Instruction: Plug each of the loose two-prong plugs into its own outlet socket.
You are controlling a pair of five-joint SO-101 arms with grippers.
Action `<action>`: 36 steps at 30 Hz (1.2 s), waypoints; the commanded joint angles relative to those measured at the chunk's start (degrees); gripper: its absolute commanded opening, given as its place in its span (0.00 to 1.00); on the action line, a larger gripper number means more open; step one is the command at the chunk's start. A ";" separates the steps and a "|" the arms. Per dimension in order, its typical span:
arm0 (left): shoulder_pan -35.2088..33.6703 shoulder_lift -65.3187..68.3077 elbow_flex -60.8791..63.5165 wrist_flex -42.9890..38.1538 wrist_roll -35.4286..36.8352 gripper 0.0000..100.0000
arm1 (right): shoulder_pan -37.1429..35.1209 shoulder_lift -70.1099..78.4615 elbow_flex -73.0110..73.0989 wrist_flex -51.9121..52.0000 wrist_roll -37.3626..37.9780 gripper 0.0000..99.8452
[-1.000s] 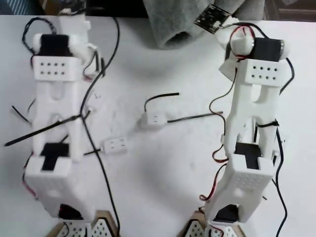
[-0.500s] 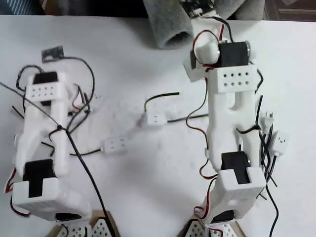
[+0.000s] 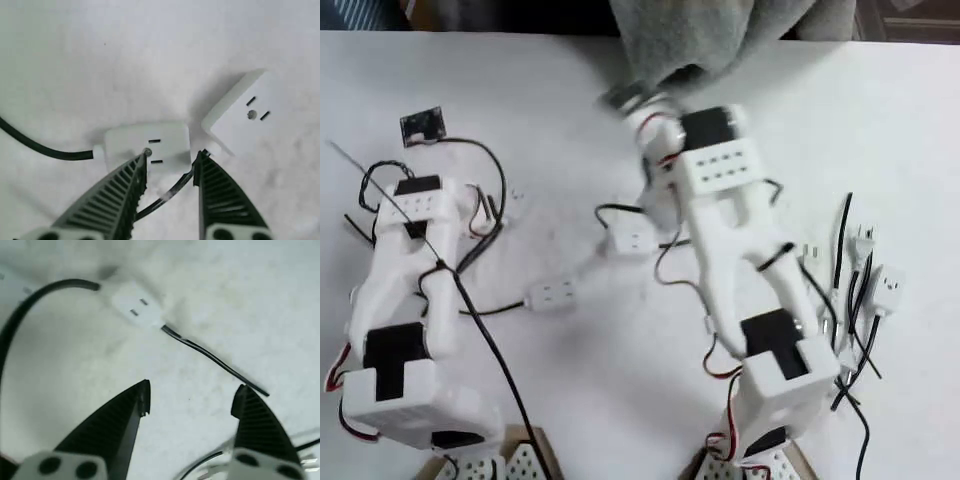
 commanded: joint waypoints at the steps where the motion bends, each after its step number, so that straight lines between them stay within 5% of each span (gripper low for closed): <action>1: -0.57 -3.30 -0.18 -0.97 0.53 0.17 | -4.44 -1.98 4.13 0.13 21.19 0.27; 12: -0.57 -3.30 -0.18 -0.97 0.53 0.17 | -8.40 9.27 8.18 -1.10 41.14 0.27; 30: -0.22 -3.30 -0.18 -2.20 0.53 0.17 | -13.93 20.97 8.09 -12.79 41.67 0.26; 36: -0.22 -3.30 -0.18 -2.20 0.53 0.17 | -12.44 23.34 8.09 -18.68 41.67 0.09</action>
